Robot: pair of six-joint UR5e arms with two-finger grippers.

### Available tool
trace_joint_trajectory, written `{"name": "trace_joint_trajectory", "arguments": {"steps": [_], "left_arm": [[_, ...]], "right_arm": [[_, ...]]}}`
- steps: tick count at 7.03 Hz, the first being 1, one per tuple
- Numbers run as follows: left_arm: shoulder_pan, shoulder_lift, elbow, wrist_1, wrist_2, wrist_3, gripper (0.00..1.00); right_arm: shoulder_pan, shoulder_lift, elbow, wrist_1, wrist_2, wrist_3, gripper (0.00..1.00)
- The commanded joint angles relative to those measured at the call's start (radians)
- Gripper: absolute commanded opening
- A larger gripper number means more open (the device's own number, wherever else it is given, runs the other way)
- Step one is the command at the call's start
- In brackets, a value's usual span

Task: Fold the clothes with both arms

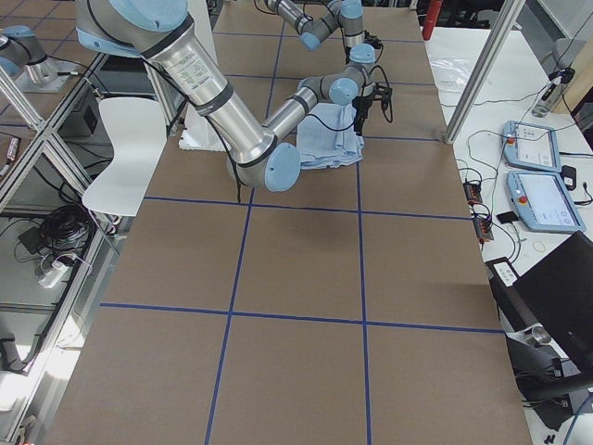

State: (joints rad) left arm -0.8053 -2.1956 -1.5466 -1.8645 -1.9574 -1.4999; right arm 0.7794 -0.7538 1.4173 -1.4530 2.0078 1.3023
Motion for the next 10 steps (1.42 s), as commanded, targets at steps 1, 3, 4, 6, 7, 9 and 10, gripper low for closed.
{"name": "trace_joint_trajectory", "arguments": {"steps": [1, 3, 4, 6, 7, 9, 10], "left_arm": [[-0.061, 0.144, -0.172, 0.083, -0.001, 0.264, 0.99], [-0.171, 0.366, -0.356, 0.123, -0.029, 0.569, 0.99], [-0.269, 0.445, -0.381, 0.122, -0.105, 0.746, 0.99], [-0.491, 0.610, -0.386, 0.122, -0.176, 1.183, 0.99], [-0.600, 0.684, -0.370, 0.120, -0.181, 1.377, 0.99], [-0.757, 0.726, -0.200, 0.096, -0.254, 1.605, 0.99], [-0.767, 0.722, -0.178, 0.050, -0.279, 1.578, 0.99]], "right_arm": [[0.127, -0.132, 0.094, -0.050, 0.080, -0.219, 1.00], [0.271, -0.313, 0.219, -0.160, 0.080, -0.628, 1.00], [0.338, -0.399, 0.242, -0.168, 0.100, -0.797, 1.00], [0.507, -0.574, 0.255, -0.161, 0.248, -1.107, 1.00], [0.585, -0.660, 0.255, -0.156, 0.281, -1.275, 1.00], [0.664, -0.760, 0.253, -0.155, 0.286, -1.426, 1.00], [0.661, -0.750, 0.217, -0.153, 0.276, -1.425, 1.00]]}}
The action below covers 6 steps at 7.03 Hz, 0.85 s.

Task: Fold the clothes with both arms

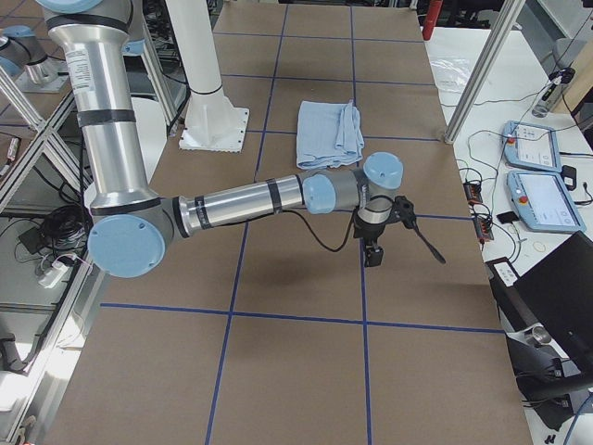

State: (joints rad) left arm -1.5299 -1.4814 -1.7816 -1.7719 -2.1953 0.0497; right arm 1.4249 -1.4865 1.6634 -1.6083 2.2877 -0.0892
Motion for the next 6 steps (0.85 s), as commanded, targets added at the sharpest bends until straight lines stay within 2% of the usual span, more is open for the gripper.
{"name": "trace_joint_trajectory", "arguments": {"steps": [1, 3, 4, 5, 6], "left_arm": [[-0.042, 0.013, 0.094, -0.111, -0.028, 0.024, 0.99], [-0.047, 0.018, 0.183, -0.178, -0.003, 0.022, 0.99], [-0.047, 0.018, 0.173, -0.161, -0.006, 0.019, 0.99], [-0.047, 0.015, 0.144, -0.099, -0.009, 0.019, 0.99], [-0.047, 0.001, 0.108, 0.005, -0.011, 0.019, 0.99]], "right_arm": [[0.035, -0.012, -0.022, 0.002, -0.001, -0.037, 1.00], [0.078, -0.040, -0.002, 0.010, 0.004, -0.011, 1.00], [0.078, -0.063, 0.042, 0.001, 0.006, 0.090, 1.00], [0.077, -0.098, 0.093, 0.004, 0.028, 0.230, 1.00], [0.078, -0.107, 0.093, 0.010, 0.065, 0.274, 1.00]]}}
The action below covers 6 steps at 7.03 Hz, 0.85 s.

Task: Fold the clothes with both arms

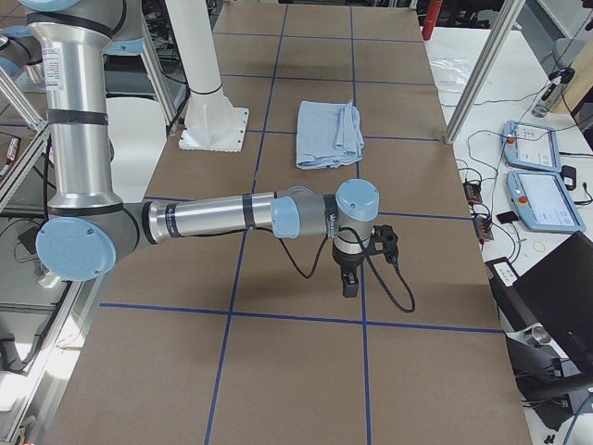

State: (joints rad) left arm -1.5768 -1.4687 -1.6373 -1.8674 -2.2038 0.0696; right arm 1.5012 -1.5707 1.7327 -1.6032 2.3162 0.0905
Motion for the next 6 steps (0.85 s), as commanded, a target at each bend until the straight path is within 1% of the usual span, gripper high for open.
{"name": "trace_joint_trajectory", "arguments": {"steps": [1, 2, 3, 4, 6], "left_arm": [[0.000, -0.012, -0.067, 0.166, -0.010, 0.001, 0.99], [0.000, -0.007, -0.065, 0.224, -0.039, 0.009, 0.99], [0.000, 0.002, -0.058, 0.228, -0.109, 0.010, 0.99], [0.000, 0.007, -0.058, 0.229, -0.154, 0.010, 0.99], [0.000, 0.007, -0.068, 0.226, -0.156, 0.010, 0.99]], "right_arm": [[0.002, -0.026, 0.018, 0.002, 0.107, 0.097, 1.00], [0.002, -0.050, 0.018, 0.006, 0.130, 0.095, 1.00], [0.002, -0.055, 0.018, 0.006, 0.130, 0.095, 1.00], [0.002, -0.060, 0.015, 0.008, 0.127, 0.095, 1.00], [0.002, -0.063, 0.014, 0.008, 0.123, 0.087, 1.00]]}}
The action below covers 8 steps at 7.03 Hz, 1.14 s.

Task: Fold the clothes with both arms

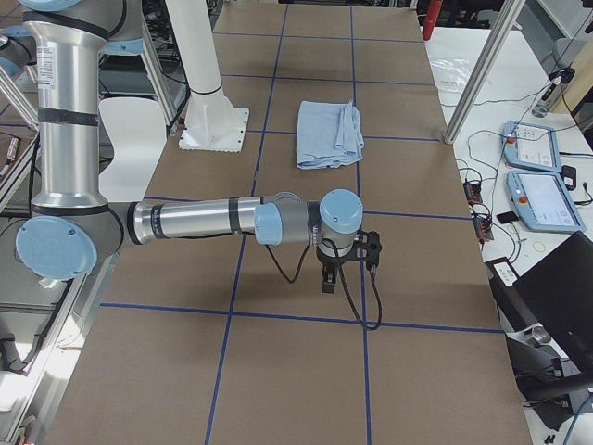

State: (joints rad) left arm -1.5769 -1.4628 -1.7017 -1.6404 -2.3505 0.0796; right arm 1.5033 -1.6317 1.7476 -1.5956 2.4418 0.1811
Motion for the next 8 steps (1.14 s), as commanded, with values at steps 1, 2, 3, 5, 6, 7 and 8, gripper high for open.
{"name": "trace_joint_trajectory", "arguments": {"steps": [1, 2, 3, 5, 6, 7, 8], "left_arm": [[0.000, -0.002, -0.004, -0.003, -0.007, 0.000, 0.99], [0.000, -0.002, -0.004, -0.004, -0.003, 0.002, 0.99], [0.000, -0.005, -0.004, -0.004, -0.001, 0.002, 0.99], [0.000, -0.011, -0.004, -0.004, -0.001, 0.002, 0.99], [0.000, -0.011, -0.006, -0.004, 0.000, 0.002, 0.99], [0.000, -0.013, -0.004, -0.004, 0.000, 0.002, 0.99], [-0.002, -0.013, -0.006, -0.004, -0.001, 0.002, 0.99]], "right_arm": [[0.000, -0.011, -0.003, 0.000, -0.006, -0.011, 1.00], [0.006, -0.031, -0.005, 0.003, -0.006, -0.014, 1.00], [0.024, -0.046, -0.005, 0.003, -0.006, -0.014, 1.00], [0.058, -0.051, -0.014, 0.003, -0.015, -0.060, 1.00], [0.060, -0.051, -0.014, 0.005, -0.033, -0.092, 1.00], [0.066, -0.047, -0.011, 0.005, -0.046, -0.109, 1.00], [0.066, -0.048, -0.011, 0.003, -0.046, -0.109, 1.00]]}}
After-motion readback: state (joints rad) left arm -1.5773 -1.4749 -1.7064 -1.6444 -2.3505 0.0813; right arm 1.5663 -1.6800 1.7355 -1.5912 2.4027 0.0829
